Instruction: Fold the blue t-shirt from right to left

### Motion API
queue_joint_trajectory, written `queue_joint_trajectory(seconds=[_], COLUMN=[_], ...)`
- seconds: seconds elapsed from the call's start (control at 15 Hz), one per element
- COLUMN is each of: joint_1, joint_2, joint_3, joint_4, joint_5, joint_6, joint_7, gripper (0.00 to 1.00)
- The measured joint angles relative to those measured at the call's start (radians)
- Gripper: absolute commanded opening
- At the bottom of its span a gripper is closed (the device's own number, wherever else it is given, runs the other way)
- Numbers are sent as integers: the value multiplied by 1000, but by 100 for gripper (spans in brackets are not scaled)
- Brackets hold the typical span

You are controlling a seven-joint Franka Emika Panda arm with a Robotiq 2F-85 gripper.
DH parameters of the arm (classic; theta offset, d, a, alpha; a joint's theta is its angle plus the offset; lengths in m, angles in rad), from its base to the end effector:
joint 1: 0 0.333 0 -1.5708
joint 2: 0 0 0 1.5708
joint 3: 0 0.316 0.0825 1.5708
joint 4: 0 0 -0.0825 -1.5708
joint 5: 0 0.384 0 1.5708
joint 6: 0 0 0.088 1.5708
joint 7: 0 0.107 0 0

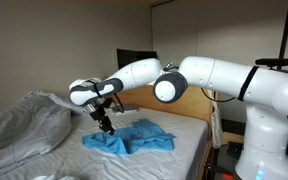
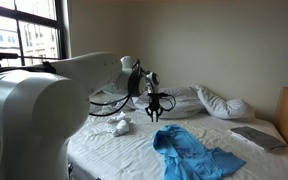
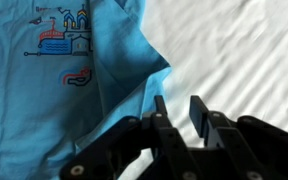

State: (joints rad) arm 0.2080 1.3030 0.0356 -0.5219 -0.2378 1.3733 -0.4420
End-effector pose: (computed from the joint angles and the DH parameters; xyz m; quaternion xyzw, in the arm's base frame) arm 0.7398 0.1390 0.1882 0.9151 0.3207 -0.2322 0.0764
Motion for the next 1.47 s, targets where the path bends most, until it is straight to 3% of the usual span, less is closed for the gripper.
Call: queue_joint_trajectory(seconds=[0.4, 0.6, 0.87, 1.13, 1.47], joint_1=[-28, -50, -111, -189, -245], joint_2=[-32, -44, -44, -62, -87], joint_3=[-20, -25, -14, 30, 52], joint_4=[27, 60, 156, 173, 173], joint_5=[0, 10, 119, 216, 273], joint_6=[84, 62, -116, -252, -285], joint_7=[53, 74, 74, 116, 192], gripper=[100, 100, 100, 100, 100])
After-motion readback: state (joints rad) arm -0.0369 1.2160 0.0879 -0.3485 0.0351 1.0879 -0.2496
